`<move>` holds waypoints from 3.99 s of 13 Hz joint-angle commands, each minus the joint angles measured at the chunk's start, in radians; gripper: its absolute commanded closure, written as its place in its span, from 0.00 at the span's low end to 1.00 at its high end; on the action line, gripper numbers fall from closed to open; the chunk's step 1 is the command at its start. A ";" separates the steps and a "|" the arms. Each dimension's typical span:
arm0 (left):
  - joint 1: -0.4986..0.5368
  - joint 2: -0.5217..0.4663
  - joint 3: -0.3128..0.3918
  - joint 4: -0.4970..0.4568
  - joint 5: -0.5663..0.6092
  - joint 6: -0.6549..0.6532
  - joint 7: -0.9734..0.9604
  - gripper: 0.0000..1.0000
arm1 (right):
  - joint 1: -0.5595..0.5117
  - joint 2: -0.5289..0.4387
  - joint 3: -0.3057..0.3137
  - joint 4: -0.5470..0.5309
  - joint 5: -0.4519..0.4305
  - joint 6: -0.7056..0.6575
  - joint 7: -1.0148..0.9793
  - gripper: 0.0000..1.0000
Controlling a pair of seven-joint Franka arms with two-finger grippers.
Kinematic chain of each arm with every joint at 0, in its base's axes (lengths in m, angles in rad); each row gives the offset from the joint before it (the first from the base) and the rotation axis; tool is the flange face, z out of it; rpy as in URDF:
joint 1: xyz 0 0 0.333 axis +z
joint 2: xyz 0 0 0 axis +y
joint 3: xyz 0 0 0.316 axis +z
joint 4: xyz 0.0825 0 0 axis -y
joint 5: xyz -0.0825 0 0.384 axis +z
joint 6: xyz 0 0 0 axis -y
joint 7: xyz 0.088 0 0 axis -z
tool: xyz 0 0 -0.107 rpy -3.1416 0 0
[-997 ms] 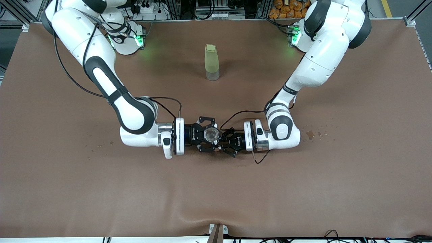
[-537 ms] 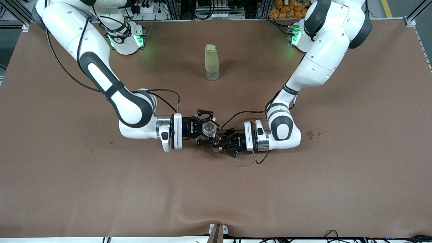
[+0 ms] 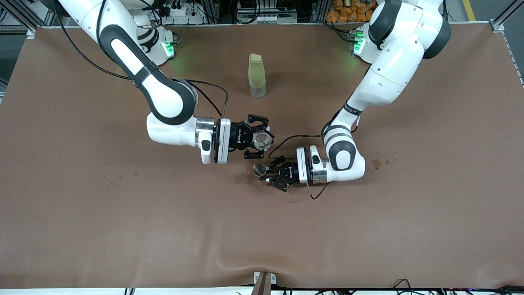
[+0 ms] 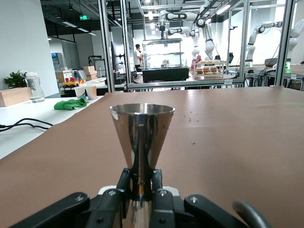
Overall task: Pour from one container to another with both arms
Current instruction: 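Raise the beaker with the right gripper above the jigger's rim, then tilt the beaker with the right gripper, pouring into the jigger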
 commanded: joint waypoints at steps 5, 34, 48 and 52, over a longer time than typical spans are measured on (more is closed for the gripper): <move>-0.006 0.009 -0.001 -0.006 -0.029 0.006 0.012 1.00 | 0.017 -0.011 -0.013 -0.023 0.044 0.021 0.139 1.00; 0.034 -0.003 -0.001 -0.080 -0.019 -0.126 0.119 1.00 | 0.038 -0.023 -0.005 -0.103 0.179 -0.005 0.485 1.00; 0.047 -0.009 -0.001 -0.104 -0.019 -0.161 0.119 1.00 | 0.038 -0.019 -0.006 -0.094 0.179 -0.025 0.642 1.00; 0.050 -0.009 -0.001 -0.107 -0.019 -0.163 0.118 1.00 | 0.038 -0.019 -0.005 -0.089 0.179 -0.027 0.686 1.00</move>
